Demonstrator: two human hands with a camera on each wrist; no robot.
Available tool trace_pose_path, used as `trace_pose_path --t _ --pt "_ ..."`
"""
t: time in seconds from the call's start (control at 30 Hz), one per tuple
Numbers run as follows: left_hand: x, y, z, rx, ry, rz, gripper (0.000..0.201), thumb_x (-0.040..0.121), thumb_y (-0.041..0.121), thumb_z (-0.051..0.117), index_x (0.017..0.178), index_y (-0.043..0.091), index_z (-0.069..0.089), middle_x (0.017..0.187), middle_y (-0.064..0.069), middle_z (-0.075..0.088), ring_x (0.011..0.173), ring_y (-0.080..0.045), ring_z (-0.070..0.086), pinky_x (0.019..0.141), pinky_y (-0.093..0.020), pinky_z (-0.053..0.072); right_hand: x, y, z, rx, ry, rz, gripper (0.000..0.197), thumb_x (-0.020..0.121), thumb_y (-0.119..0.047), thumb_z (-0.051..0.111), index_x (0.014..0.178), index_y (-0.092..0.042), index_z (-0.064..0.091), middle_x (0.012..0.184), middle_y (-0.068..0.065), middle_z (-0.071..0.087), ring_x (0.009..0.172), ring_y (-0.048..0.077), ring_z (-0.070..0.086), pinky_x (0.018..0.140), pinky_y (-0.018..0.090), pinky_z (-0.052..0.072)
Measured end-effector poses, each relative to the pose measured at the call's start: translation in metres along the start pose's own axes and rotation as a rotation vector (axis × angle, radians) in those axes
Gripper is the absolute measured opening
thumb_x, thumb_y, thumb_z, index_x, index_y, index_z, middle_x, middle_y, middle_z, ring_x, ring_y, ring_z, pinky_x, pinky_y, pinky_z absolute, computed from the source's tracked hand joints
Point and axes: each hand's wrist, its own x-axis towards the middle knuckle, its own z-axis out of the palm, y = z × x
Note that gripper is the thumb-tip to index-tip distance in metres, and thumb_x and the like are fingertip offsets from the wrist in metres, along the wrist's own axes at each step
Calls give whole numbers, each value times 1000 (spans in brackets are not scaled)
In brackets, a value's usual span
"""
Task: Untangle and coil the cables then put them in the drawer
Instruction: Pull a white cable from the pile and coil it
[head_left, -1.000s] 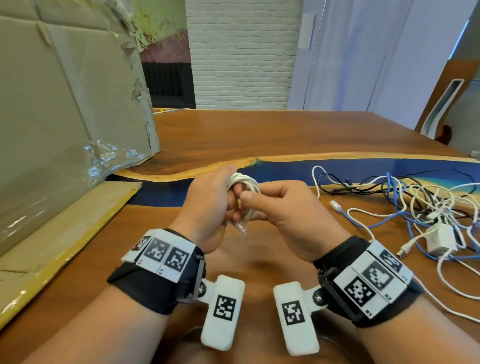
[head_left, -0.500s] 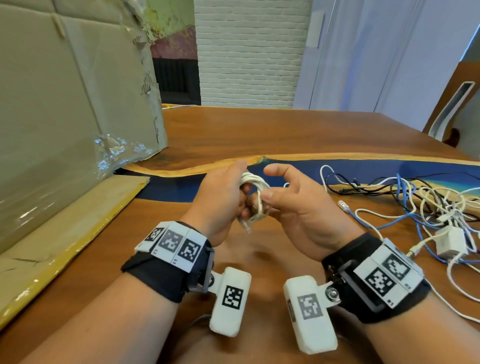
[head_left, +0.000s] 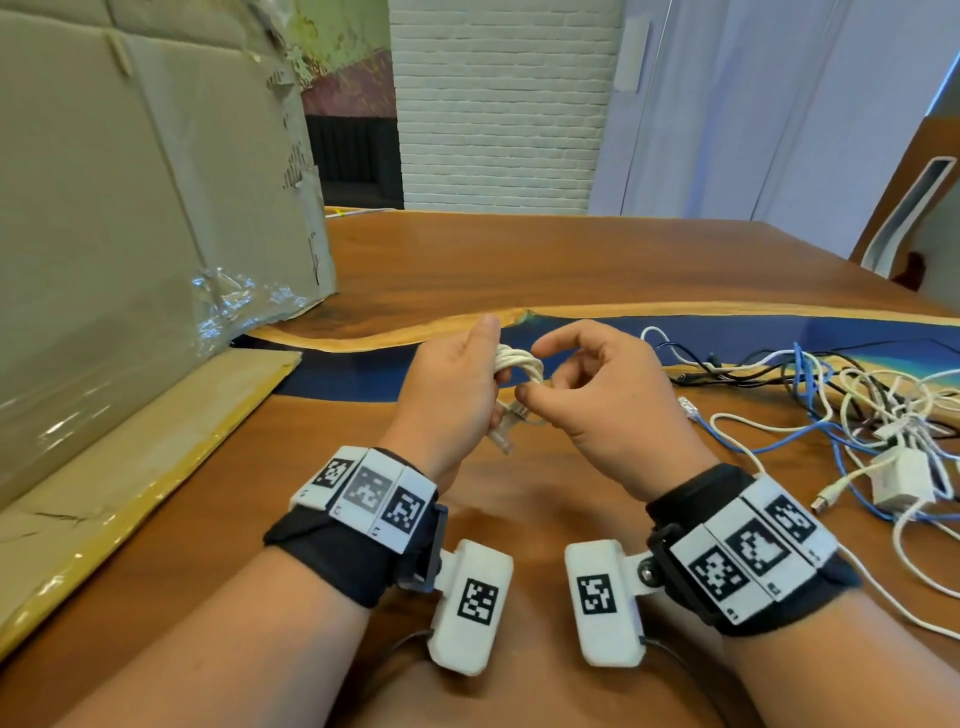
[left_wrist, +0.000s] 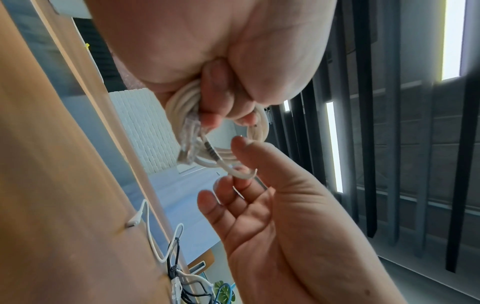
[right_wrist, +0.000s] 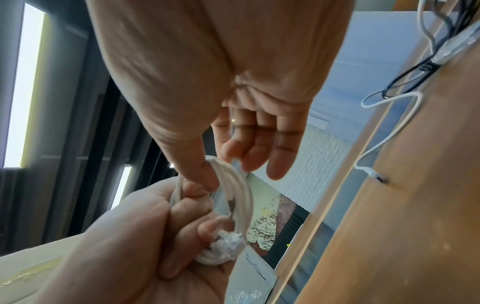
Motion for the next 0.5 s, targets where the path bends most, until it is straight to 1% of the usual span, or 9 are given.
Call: trace_pose_path --t 0.07,0.13,0.17,0.2,0.27,0.33,0.4,0.47,0.5 --pt "1 -2 1 18 18 -4 52 108 40 42 63 15 54 48 0 40 43 -18 42 56 -37 41 -1 0 -2 5 -9 18 41 84 -15 81 120 -28 67 70 -1 75 65 7 69 73 31 57" --pt "3 -2 -1 23 35 -2 52 108 41 42 65 14 54 47 3 39 42 -17 41 55 -35 41 -1 -1 -2 88 -29 51 51 86 -13 81 132 -26 63 73 0 78 71 8 73 78 32 60" --pt "4 -2 -2 22 43 -1 52 108 41 42 65 14 54 46 4 38 42 -16 40 55 -34 41 -1 -2 -1 167 -51 79 51 87 -12 80 133 -24 62 73 2 78 73 11 74 79 33 61" --pt "6 -2 -5 23 50 1 52 108 41 43 65 14 54 46 4 38 43 -16 39 55 -33 40 0 -3 0 261 -75 112 46 89 -10 77 132 -21 63 72 4 77 72 15 72 78 35 62" --pt "6 -2 -7 34 56 33 52 107 42 44 63 16 54 48 2 38 46 -20 40 56 -35 39 3 -4 0 485 -116 185 30 95 -5 69 123 -14 67 62 0 68 66 18 62 74 34 58" --pt "5 -2 -7 73 56 95 54 103 47 45 59 18 54 51 -5 41 51 -26 43 56 -45 39 4 -6 1 662 -160 257 16 100 -1 58 112 -9 65 54 -4 51 57 16 49 71 33 52" --pt "4 0 -6 116 67 131 57 98 52 45 61 9 55 55 -11 44 55 -30 44 58 -54 46 3 -8 0 700 -199 285 12 103 -2 53 109 -10 60 51 -7 38 49 14 37 66 34 46" --pt "4 1 -7 123 96 127 59 96 52 47 67 1 53 59 -14 42 56 -31 42 58 -56 49 2 -8 -4 642 -217 264 13 104 -5 53 113 -13 58 51 -8 32 43 12 26 53 32 37" --pt "5 1 -8 117 113 106 57 96 49 49 68 -1 51 62 -14 40 56 -31 40 56 -55 49 3 -8 -6 592 -217 247 14 103 -7 54 115 -14 58 50 -8 31 41 11 23 48 30 30"
